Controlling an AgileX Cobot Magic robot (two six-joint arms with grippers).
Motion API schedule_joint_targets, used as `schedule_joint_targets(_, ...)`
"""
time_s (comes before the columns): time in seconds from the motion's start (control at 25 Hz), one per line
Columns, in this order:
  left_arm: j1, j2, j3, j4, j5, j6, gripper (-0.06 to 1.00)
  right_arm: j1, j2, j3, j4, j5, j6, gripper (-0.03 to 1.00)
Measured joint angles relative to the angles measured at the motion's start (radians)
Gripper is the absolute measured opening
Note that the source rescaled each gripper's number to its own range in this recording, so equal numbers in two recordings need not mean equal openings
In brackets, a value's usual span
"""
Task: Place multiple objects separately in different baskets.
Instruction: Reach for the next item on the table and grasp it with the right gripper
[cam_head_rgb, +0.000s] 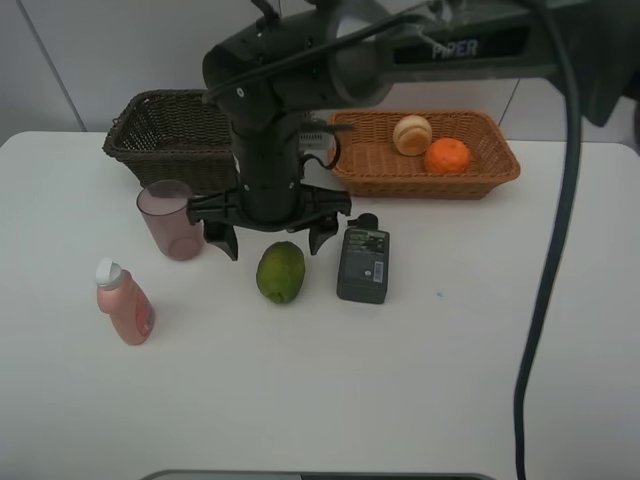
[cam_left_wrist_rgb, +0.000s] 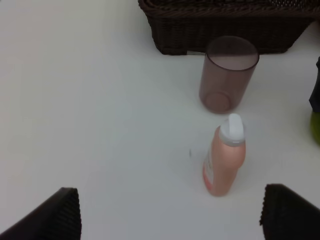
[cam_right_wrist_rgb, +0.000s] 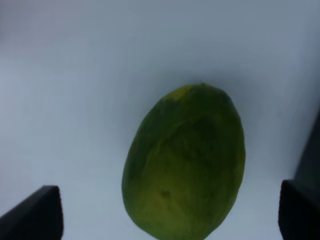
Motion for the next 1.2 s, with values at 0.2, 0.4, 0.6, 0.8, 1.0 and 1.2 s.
schedule_joint_targets(0.2,0.0,0.0,0.0,0.0,0.0,0.0,0.93,-0.02,0.029,0.0,0.013,-0.02,0.001,0.86)
schedule_joint_targets(0.4,0.0,0.0,0.0,0.0,0.0,0.0,0.93,-0.025,0.058,0.0,0.033,-0.052,0.002,0.86)
schedule_joint_targets(0.6,0.0,0.0,0.0,0.0,0.0,0.0,0.93,-0.034,0.092,0.0,0.045,-0.065,0.003,0.86)
schedule_joint_targets(0.8,0.0,0.0,0.0,0.0,0.0,0.0,0.93,-0.034,0.115,0.0,0.052,-0.069,0.003,0.86)
schedule_joint_targets(1.0,0.0,0.0,0.0,0.0,0.0,0.0,0.93,-0.034,0.123,0.0,0.089,-0.098,0.003,0.84)
schedule_joint_targets(1.2,0.0,0.0,0.0,0.0,0.0,0.0,0.93,-0.034,0.123,0.0,0.097,-0.102,0.003,0.04)
